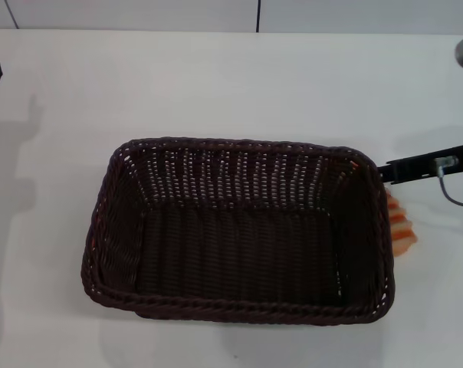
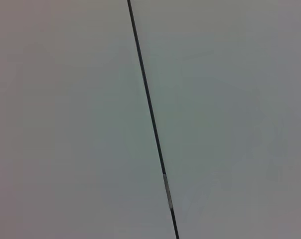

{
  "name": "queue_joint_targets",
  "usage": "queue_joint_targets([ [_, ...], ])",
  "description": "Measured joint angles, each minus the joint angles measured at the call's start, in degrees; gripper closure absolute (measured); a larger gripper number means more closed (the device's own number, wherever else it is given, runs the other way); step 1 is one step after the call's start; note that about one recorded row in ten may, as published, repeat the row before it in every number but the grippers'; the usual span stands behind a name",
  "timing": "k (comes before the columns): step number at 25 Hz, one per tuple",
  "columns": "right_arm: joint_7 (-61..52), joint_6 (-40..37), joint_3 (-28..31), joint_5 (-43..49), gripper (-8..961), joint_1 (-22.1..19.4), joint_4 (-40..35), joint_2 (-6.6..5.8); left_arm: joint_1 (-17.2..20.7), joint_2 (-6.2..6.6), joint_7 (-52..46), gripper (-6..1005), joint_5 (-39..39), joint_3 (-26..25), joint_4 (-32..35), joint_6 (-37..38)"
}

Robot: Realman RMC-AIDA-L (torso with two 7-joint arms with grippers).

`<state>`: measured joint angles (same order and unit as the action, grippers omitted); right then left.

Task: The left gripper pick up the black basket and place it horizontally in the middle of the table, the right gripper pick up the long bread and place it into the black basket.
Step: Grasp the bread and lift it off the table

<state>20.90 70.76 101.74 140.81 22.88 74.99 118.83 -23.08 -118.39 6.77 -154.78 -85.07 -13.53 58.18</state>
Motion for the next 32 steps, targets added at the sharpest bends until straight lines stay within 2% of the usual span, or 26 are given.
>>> queue_joint_targets([
  [13,0.98,-4.28,-2.45,1.12,136,1.73,-4.46,0.00,-0.36,0.04,0.00,237,-0.41,0.45,0.14,0.00],
  [20,3.02,-5.48,-4.34,2.32,379,1.68,-3.75,0.00,-0.49,0.09,0.00,237,-0.46,0.53,0.18,-0.03],
  [22,3.00,-5.71,-4.36,2.77,453,1.07,-2.28,0.01,-0.49,0.09,0.00,237,-0.46,0.53,0.18,-0.03],
  [27,1.94,-5.90,-2.98,2.83,522,-2.77,7.27,0.02,-0.49,0.09,0.00,237,-0.46,0.53,0.18,-0.03],
  [28,1.27,-5.92,-1.25,2.87,536,-4.63,12.37,0.04,-0.49,0.09,0.00,238,-0.45,0.58,0.18,-0.07],
  [29,1.27,-5.92,-1.25,2.87,550,-4.63,12.37,0.04,-0.49,0.09,0.00,238,-0.45,0.58,0.18,-0.07],
  [31,0.51,-5.96,0.24,2.89,578,-6.80,18.49,0.11,-0.48,0.09,0.02,238,-0.44,0.61,0.18,-0.23],
  [32,0.51,-5.96,0.24,2.89,584,-6.80,18.49,0.11,-0.48,0.09,0.02,238,-0.44,0.61,0.18,-0.23],
])
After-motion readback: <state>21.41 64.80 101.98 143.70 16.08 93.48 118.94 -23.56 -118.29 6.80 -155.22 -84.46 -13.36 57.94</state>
